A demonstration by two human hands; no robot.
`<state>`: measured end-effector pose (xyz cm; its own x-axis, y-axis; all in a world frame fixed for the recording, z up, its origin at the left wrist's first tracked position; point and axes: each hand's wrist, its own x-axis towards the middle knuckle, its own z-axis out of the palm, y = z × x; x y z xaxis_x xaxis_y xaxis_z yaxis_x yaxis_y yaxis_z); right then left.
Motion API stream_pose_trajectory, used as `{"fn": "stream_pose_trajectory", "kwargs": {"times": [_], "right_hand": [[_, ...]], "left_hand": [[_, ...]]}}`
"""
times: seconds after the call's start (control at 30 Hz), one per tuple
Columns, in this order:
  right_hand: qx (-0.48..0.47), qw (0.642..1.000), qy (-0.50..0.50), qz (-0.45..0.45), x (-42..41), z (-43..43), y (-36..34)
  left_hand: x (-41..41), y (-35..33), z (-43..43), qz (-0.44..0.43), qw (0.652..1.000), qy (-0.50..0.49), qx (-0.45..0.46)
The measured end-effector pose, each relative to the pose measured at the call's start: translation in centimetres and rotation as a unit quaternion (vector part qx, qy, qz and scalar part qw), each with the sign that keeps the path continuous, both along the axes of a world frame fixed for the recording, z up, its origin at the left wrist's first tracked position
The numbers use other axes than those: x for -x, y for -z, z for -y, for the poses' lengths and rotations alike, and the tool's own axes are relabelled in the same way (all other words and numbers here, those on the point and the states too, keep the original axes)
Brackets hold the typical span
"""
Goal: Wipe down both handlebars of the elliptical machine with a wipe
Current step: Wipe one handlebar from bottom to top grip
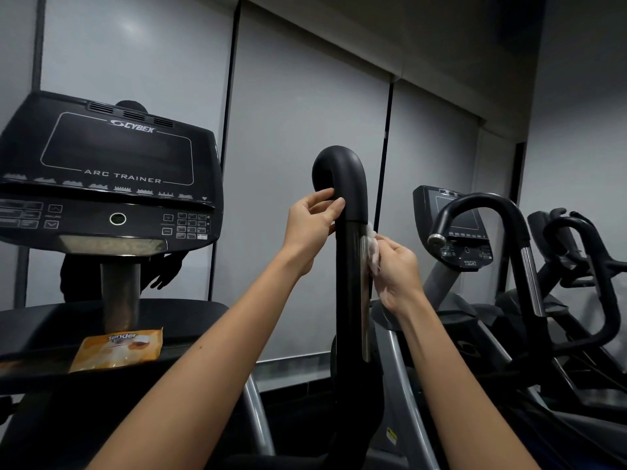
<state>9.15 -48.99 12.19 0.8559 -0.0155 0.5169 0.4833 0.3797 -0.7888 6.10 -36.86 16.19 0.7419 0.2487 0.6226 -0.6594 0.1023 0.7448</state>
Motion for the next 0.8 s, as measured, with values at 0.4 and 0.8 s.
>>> {"fn": "stream_pose_trajectory", "kwargs": {"times": [0.4, 0.8], "right_hand": [[0.008, 0.973, 0.126, 0.192, 2.3, 0.3, 1.2], [0.237, 0.838, 0.31, 0.38, 1.3, 0.2, -5.1]], "left_hand": [[0.0, -0.2, -0.4, -0.001, 1.0, 0.007, -0.013], [-0.5, -1.7, -1.2, -0.024, 1.0, -0.005, -0.007]]}}
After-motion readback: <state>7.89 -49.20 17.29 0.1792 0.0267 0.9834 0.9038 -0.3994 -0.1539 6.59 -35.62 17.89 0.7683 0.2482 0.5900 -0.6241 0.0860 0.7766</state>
